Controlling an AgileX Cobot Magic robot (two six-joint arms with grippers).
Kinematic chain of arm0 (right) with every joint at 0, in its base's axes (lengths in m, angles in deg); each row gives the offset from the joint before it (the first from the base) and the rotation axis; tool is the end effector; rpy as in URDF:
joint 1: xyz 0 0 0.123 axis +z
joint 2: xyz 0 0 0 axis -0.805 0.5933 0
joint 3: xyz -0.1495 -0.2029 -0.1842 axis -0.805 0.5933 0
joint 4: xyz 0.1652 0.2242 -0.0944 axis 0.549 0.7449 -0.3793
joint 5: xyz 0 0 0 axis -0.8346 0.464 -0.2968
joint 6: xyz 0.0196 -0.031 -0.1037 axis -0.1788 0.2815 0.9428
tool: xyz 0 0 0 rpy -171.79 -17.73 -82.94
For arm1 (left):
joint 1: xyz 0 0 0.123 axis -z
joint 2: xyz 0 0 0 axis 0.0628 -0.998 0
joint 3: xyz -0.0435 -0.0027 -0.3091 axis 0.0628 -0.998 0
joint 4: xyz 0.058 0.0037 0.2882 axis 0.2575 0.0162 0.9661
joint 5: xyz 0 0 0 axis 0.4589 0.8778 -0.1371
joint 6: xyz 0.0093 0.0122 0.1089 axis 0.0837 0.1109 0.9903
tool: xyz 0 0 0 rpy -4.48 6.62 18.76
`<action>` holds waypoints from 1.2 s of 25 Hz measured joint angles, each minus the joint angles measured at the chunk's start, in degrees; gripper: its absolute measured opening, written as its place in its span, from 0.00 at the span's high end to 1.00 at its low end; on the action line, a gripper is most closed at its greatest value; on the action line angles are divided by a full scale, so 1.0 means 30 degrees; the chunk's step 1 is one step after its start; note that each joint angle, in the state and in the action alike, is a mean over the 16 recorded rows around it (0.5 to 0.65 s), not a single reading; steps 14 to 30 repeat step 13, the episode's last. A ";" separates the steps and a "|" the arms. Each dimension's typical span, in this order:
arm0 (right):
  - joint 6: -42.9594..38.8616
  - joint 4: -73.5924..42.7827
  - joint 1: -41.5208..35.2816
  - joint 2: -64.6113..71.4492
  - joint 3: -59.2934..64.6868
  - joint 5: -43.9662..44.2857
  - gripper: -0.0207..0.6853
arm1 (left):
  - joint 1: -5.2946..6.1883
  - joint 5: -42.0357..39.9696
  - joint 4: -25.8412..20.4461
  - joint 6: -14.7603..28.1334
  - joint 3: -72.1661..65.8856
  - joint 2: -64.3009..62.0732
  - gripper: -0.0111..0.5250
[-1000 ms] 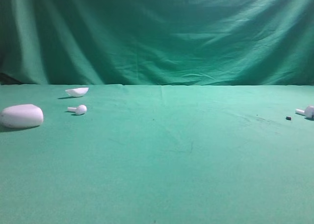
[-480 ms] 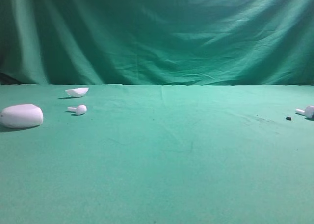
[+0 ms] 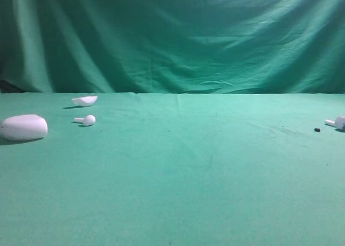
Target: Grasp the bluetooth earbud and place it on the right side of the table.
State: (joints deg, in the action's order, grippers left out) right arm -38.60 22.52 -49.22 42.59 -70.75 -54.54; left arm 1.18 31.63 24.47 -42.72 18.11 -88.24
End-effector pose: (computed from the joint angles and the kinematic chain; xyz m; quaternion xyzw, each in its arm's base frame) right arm 0.0855 0.0093 0.1771 -0.0145 0.7948 0.0505 0.6046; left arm 0.0867 -0.0012 0.1717 -0.0248 0.7934 -0.0221 0.6077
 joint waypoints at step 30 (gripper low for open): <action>0.0052 0.0145 -0.0069 0.0000 0.0586 0.0063 0.97 | 0.0000 0.0000 0.0000 0.0000 0.0000 0.0000 0.98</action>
